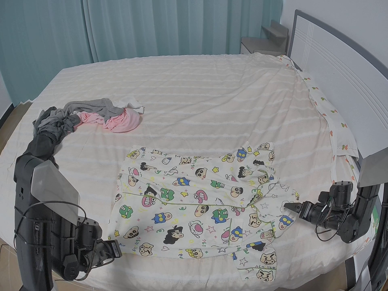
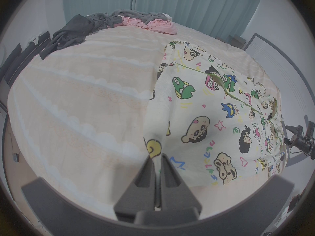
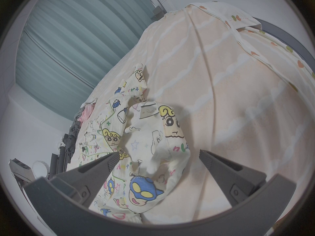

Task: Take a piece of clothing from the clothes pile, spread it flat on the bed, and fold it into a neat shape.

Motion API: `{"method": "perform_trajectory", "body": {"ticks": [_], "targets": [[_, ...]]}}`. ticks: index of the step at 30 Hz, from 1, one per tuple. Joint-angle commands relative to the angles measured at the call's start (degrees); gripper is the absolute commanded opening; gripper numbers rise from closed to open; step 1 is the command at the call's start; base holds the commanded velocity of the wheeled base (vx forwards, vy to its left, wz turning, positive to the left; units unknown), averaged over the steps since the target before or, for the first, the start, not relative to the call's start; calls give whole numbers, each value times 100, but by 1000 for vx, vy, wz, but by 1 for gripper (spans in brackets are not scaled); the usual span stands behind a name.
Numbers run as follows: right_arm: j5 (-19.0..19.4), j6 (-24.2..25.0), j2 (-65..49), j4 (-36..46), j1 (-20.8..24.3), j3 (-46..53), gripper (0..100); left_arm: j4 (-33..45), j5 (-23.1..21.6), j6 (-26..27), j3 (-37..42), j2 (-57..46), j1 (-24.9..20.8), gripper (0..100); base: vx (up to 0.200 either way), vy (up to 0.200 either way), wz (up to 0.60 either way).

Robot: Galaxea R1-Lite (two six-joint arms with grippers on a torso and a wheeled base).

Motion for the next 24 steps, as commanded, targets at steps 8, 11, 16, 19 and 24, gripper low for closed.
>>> {"method": "perform_trajectory", "body": {"ticks": [8,11,16,19,24], "targets": [[62,-23,53,-1,12,69,100,-105,-5,157,55,-141,299,0,0,0,0],[62,-49,62,-1,12,69,100,-105,-32,139,28,-114,281,0,0,0,0],[71,-58,35,-1,12,78,100,-105,-49,87,2,-150,211,100,0,0,0],[80,-58,18,-1,12,86,100,-105,-75,87,99,-281,184,100,0,0,0],[80,-58,18,-1,65,148,100,-105,-146,122,107,-563,114,100,0,0,0]]}}
